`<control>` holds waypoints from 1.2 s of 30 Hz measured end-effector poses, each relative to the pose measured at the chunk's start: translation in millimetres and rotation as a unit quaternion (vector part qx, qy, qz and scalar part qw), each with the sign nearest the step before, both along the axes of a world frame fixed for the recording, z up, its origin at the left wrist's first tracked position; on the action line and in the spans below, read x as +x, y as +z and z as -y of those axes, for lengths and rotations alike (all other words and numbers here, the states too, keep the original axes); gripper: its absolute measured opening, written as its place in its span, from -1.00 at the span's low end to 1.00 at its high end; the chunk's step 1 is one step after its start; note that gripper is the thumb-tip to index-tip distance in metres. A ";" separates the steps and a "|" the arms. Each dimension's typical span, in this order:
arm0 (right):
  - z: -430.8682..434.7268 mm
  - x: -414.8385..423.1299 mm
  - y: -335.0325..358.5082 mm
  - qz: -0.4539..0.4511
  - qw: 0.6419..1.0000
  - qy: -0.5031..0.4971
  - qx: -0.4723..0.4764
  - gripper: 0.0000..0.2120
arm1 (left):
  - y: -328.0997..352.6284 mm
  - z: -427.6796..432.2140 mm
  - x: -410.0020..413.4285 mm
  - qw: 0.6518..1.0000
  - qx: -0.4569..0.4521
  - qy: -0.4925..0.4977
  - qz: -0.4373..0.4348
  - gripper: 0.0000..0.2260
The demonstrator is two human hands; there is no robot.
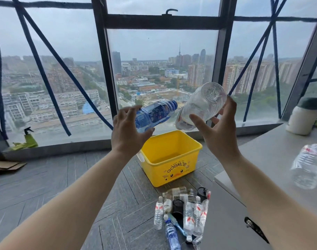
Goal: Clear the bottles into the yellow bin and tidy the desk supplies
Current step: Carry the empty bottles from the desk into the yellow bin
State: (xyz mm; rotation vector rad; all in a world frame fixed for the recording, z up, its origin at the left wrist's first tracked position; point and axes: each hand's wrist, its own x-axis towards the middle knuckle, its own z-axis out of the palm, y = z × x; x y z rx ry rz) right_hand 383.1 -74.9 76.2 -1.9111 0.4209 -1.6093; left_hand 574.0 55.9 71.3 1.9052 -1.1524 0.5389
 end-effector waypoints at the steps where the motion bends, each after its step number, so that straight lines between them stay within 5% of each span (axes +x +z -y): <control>1: 7.9 9.7 -1.6 0.000 1.000 -0.005 -0.001 -0.28 | -0.8 9.0 9.6 1.000 -0.002 0.000 0.000 -0.36; 16: 157.4 149.0 -16.3 0.022 0.999 -0.037 0.025 -0.23 | -20.0 153.9 136.5 1.000 -0.007 0.005 -0.009 -0.37; 19: 222.0 195.8 -27.6 -0.151 0.980 -0.050 0.118 -0.04 | -29.6 209.6 170.2 0.982 0.179 0.038 -0.043 -0.27; 21: 249.2 211.4 -54.6 -0.338 0.913 -0.067 0.216 0.07 | -47.1 229.7 185.9 0.936 0.333 0.064 -0.088 -0.26; 23: 255.6 209.1 -82.2 -0.408 0.875 -0.073 0.248 -0.01 | -67.4 235.5 195.7 0.916 0.390 0.040 -0.089 -0.22; 36: 203.7 107.0 -86.2 -0.447 0.862 -0.080 0.225 -0.40 | -79.7 191.7 137.3 0.940 0.308 -0.122 -0.085 -0.36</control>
